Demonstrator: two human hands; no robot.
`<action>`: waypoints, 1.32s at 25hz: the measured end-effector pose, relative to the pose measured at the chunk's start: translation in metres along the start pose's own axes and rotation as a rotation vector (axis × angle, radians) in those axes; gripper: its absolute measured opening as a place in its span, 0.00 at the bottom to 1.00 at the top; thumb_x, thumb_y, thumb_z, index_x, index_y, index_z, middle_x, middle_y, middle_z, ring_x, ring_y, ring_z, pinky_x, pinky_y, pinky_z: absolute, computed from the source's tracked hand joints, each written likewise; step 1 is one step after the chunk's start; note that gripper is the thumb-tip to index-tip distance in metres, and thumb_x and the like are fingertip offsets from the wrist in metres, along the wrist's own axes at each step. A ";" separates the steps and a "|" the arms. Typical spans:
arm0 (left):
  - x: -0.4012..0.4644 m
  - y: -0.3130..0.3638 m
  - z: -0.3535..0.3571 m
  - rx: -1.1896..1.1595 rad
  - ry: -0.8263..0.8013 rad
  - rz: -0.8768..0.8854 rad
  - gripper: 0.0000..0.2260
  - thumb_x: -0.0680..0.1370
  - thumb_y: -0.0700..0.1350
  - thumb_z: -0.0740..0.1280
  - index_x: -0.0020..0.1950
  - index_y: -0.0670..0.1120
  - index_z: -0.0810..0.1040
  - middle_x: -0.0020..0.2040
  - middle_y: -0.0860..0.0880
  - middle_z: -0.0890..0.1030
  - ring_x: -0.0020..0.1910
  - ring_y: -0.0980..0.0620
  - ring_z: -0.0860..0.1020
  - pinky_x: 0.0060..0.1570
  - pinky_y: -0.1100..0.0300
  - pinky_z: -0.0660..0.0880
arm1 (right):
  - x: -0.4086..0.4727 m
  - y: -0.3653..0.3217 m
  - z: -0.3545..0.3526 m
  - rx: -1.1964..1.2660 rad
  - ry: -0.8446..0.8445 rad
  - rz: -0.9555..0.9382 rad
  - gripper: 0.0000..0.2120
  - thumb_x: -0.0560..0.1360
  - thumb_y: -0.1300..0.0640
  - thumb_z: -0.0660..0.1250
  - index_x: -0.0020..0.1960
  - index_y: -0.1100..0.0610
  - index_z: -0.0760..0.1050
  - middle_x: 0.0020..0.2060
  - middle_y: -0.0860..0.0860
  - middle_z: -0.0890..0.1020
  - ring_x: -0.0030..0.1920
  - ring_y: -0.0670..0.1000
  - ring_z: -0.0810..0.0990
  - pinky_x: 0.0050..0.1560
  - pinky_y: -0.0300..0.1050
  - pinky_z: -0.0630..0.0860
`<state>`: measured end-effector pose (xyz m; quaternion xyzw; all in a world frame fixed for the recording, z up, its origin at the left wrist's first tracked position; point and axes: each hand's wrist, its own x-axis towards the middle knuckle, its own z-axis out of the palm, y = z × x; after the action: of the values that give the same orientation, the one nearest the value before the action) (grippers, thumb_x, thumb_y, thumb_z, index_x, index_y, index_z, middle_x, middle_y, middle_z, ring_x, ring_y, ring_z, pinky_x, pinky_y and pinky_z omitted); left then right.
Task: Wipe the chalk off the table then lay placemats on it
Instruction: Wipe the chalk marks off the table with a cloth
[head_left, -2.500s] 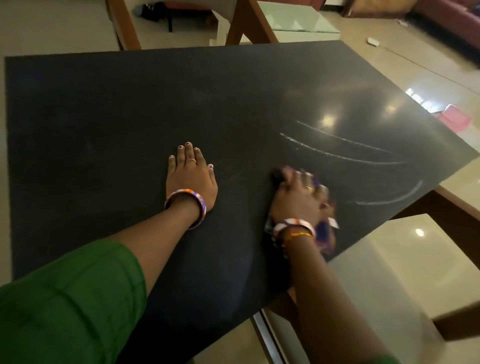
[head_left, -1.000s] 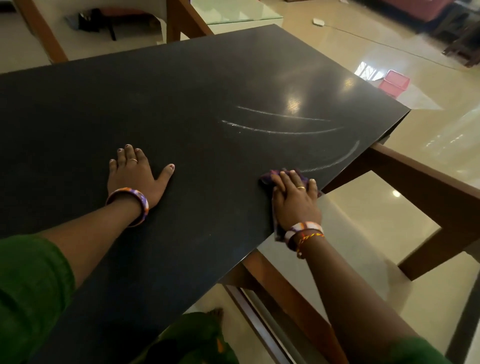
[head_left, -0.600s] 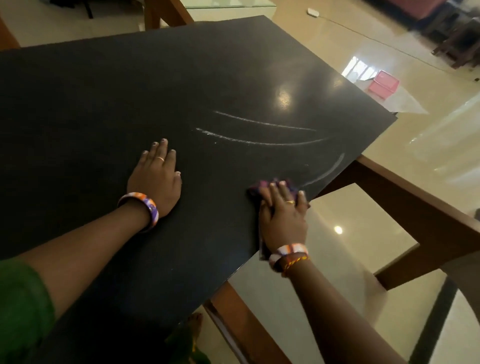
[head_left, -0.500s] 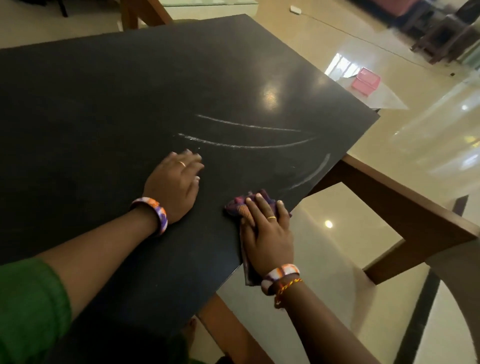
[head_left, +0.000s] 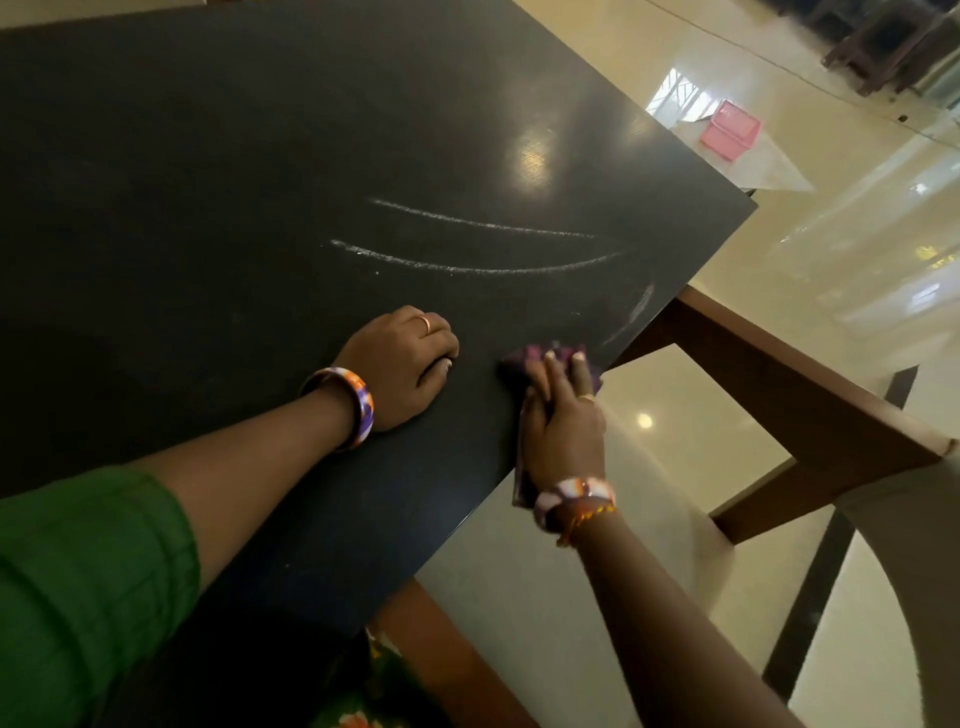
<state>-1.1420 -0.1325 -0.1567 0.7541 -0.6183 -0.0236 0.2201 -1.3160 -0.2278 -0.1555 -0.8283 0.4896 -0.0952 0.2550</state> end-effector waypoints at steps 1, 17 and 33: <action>-0.001 0.001 0.001 0.004 -0.005 -0.002 0.14 0.74 0.48 0.56 0.45 0.44 0.80 0.46 0.47 0.81 0.44 0.47 0.78 0.42 0.55 0.75 | -0.021 -0.001 0.003 -0.014 0.012 -0.025 0.21 0.81 0.52 0.55 0.74 0.45 0.62 0.76 0.48 0.55 0.73 0.58 0.59 0.71 0.51 0.59; -0.005 -0.001 0.000 0.160 0.109 -0.127 0.06 0.72 0.44 0.63 0.41 0.45 0.79 0.36 0.46 0.79 0.36 0.46 0.76 0.35 0.58 0.69 | -0.036 -0.014 0.012 -0.400 -0.116 -0.332 0.31 0.76 0.38 0.43 0.77 0.46 0.49 0.77 0.49 0.50 0.77 0.54 0.43 0.72 0.49 0.36; -0.034 -0.115 -0.058 0.212 0.043 -0.862 0.23 0.81 0.50 0.55 0.74 0.42 0.60 0.76 0.44 0.58 0.75 0.46 0.55 0.72 0.47 0.55 | -0.026 -0.102 0.057 -0.368 -0.226 -0.655 0.28 0.79 0.40 0.47 0.77 0.46 0.51 0.77 0.48 0.51 0.77 0.54 0.42 0.71 0.50 0.34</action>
<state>-1.0260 -0.0671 -0.1542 0.9617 -0.2417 -0.0342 0.1244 -1.2278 -0.1469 -0.1493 -0.9779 0.1769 0.0097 0.1109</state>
